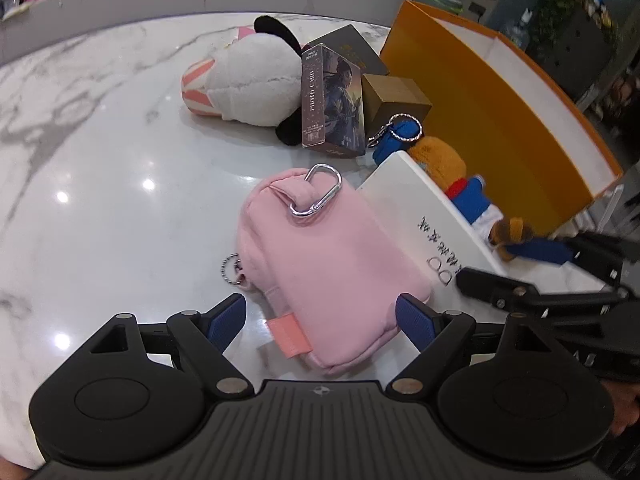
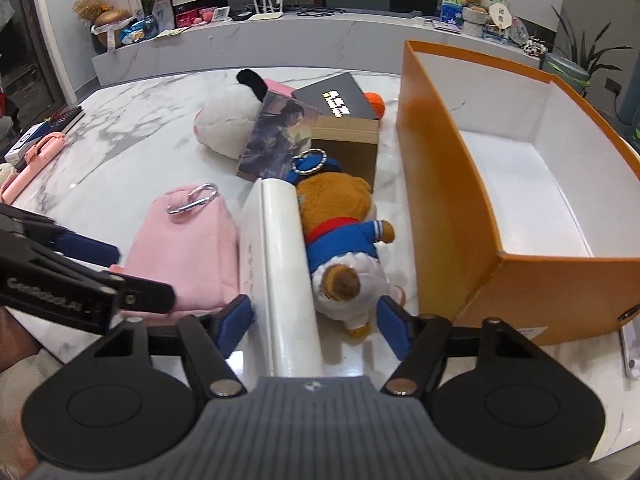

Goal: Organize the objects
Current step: 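Move the left tool to the pink pouch while the right tool approaches the white glasses case, then grasp the pink pouch with the left tool while the right tool grasps the white glasses case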

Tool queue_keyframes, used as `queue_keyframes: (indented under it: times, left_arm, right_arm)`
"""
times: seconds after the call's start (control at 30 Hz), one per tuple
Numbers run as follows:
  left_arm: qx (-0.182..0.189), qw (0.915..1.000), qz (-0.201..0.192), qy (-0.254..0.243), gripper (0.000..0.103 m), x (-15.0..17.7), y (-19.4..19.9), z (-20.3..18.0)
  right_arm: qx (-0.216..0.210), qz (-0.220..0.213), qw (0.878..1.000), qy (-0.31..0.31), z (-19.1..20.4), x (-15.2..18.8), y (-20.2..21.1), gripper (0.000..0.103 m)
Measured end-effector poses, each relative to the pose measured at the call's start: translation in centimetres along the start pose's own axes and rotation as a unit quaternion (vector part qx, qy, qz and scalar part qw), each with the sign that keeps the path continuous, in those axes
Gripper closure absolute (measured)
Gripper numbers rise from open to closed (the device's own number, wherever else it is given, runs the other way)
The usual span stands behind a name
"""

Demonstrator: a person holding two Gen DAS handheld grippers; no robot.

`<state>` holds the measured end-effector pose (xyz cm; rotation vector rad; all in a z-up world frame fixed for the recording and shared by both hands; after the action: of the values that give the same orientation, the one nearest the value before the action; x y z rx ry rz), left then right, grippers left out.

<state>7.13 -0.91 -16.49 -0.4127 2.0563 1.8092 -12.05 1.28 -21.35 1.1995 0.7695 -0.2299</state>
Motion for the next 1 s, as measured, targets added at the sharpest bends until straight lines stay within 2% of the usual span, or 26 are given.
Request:
queue_keyframes:
  times: [0.13, 0.2, 0.27, 0.37, 0.43, 0.63, 0.67, 0.7, 0.73, 0.8, 0.9, 1.0]
  left_arm:
    - [0.027, 0.9996, -0.002, 0.0, 0.004, 0.2, -0.4, 0.0]
    - [0.042, 0.9991, 0.007, 0.004, 0.007, 0.4, -0.8, 0.1]
    - [0.055, 0.9983, 0.012, 0.014, 0.009, 0.6, -1.0, 0.7]
    - [0.062, 0.9976, 0.027, 0.011, 0.021, 0.4, -0.9, 1.6]
    - [0.052, 0.9981, 0.035, 0.0, 0.029, 0.2, -0.5, 2.7]
    - [-0.001, 0.9987, 0.049, -0.015, 0.03, -0.5, 0.9, 7.1]
    - [-0.004, 0.9987, 0.046, -0.021, 0.029, -0.5, 1.3, 7.4]
    - [-0.006, 0.9988, 0.044, -0.021, 0.024, -0.5, 1.6, 7.7]
    - [-0.007, 0.9989, 0.044, -0.016, 0.012, -0.6, 1.7, 7.9]
    - [-0.011, 0.9992, 0.038, 0.006, 0.001, -0.9, 1.9, 8.0]
    - [-0.02, 0.9987, 0.02, 0.042, 0.001, -1.4, 1.8, 7.6]
    - [-0.032, 0.9977, 0.017, 0.057, 0.0, -1.7, 1.3, 7.1]
  right_arm:
    - [-0.019, 0.006, 1.0, -0.006, 0.1, 0.0, -0.3, 0.048]
    - [-0.036, 0.004, 0.999, -0.018, 0.0, 0.0, -0.2, 0.064]
    - [-0.039, 0.003, 0.999, -0.022, 0.1, 0.1, -0.3, 0.064]
    - [-0.031, 0.001, 0.999, -0.01, 0.8, 0.1, -0.3, 0.065]
    - [-0.037, -0.001, 0.999, -0.012, 1.0, 0.1, -0.3, 0.065]
    - [-0.067, -0.003, 0.997, -0.04, 1.5, -0.5, -1.0, 0.067]
    - [-0.066, -0.003, 0.997, -0.043, 1.6, -0.7, -1.2, 0.067]
    - [-0.063, -0.002, 0.997, -0.046, 1.6, -0.8, -1.3, 0.064]
    - [-0.058, 0.002, 0.997, -0.045, 1.7, -0.9, -1.5, 0.063]
    - [-0.04, 0.008, 0.999, -0.026, 2.1, -1.1, -1.7, 0.044]
    - [-0.014, 0.004, 1.0, 0.022, 3.1, -1.3, -1.8, 0.038]
    - [0.006, 0.003, 0.998, 0.059, 3.9, -1.7, -2.1, 0.033]
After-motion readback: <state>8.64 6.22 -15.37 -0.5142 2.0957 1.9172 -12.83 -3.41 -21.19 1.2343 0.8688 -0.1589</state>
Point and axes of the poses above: each gripper's, at about its wrist camera, not at the fingertips, and y roughly against the way its jaws point, z to its left, x to its underside, the point moved 3 cm from there along -y, roughly the way its jaws point, and after that the axes turned 8 degrees about -x, right-handed, at the moved point
